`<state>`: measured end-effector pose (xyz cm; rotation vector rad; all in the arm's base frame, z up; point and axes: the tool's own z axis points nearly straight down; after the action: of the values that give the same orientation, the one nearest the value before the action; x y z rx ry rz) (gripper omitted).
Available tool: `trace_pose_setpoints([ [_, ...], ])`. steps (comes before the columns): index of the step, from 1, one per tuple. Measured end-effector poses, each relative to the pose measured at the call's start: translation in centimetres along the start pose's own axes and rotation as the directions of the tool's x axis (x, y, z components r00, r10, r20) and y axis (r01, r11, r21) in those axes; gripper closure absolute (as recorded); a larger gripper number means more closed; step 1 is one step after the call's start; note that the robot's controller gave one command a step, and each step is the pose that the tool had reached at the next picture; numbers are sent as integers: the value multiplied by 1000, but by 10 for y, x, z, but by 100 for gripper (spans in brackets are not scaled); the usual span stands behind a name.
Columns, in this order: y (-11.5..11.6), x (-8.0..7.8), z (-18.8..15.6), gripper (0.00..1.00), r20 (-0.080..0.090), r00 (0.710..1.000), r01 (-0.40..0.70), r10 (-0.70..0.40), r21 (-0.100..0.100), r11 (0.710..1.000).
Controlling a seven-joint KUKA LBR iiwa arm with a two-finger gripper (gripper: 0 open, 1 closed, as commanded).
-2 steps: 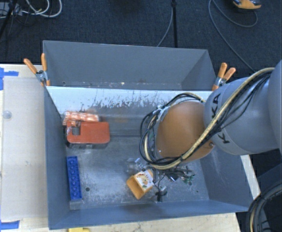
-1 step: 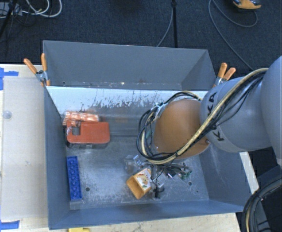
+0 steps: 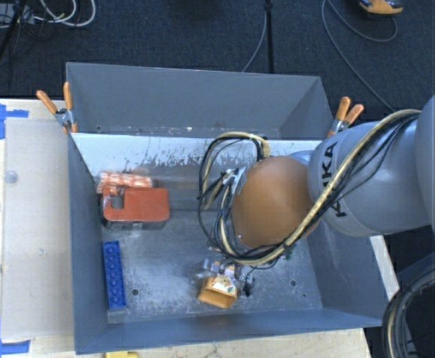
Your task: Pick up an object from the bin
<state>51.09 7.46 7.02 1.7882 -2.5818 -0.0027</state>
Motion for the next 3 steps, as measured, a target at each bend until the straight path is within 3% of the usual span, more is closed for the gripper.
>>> trace_pose_setpoints([
  [1,0,0,0,100,0,1000,-4,4,-1,1000],
  [2,-7,-18,-91,100,1,1000,-5,5,-2,1000],
  [3,-7,-17,-91,100,1,1000,-6,6,-3,1000],
])
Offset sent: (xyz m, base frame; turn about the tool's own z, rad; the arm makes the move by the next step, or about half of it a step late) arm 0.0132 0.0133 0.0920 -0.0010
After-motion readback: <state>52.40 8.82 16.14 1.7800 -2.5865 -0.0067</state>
